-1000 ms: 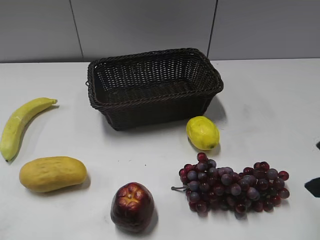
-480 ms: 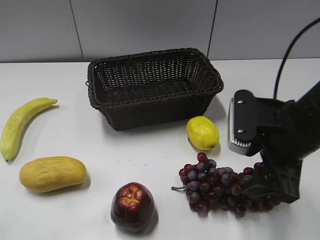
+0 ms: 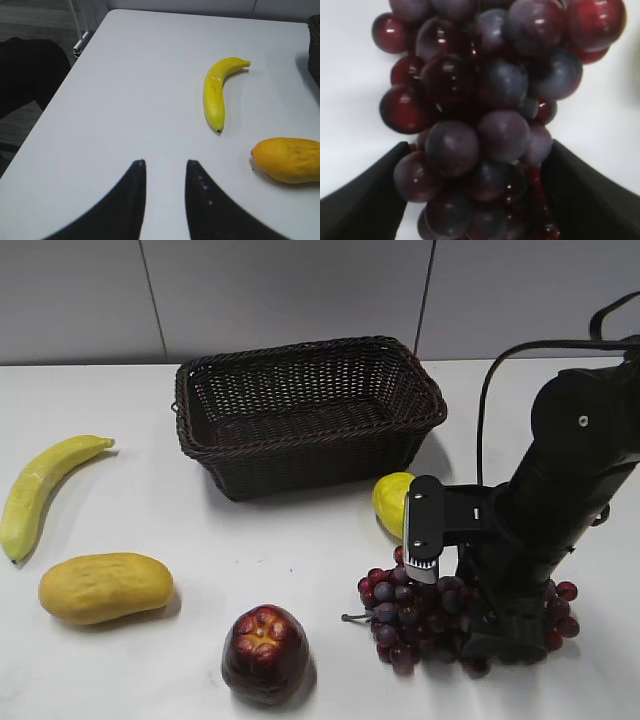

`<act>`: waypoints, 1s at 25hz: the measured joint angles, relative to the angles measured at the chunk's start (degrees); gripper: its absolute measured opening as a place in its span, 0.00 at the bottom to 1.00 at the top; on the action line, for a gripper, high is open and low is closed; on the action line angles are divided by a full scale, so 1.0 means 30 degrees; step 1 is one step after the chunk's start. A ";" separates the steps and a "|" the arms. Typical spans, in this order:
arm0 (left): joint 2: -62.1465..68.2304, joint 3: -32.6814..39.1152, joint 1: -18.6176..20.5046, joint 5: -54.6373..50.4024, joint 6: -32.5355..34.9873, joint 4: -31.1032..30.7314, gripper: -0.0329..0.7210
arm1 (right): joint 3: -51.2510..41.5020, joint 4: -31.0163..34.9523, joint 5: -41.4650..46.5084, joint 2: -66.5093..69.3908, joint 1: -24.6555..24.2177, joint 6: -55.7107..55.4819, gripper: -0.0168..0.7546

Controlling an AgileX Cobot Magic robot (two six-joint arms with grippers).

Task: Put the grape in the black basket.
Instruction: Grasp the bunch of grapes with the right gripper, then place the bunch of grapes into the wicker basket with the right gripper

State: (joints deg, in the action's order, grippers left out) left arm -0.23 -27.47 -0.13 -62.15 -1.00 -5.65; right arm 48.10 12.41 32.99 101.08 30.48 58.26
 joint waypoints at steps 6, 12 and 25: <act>0.0000 0.0000 0.0000 0.0000 0.0000 0.0000 0.33 | 0.0365 -0.1130 -0.0014 0.0810 0.0058 -0.1698 0.70; 0.0000 0.0000 0.0000 0.0000 0.0000 0.0000 0.33 | 0.0427 -0.1343 0.0369 0.0861 0.0058 -0.1833 0.37; 0.0000 0.0000 0.0000 0.0000 0.0000 0.0000 0.33 | 0.5177 -0.5890 0.9840 -0.0875 0.0058 -0.2550 0.35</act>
State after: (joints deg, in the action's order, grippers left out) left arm -0.23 -27.47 -0.13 -62.15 -1.00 -5.65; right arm 63.63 -5.26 62.51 98.45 30.65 50.61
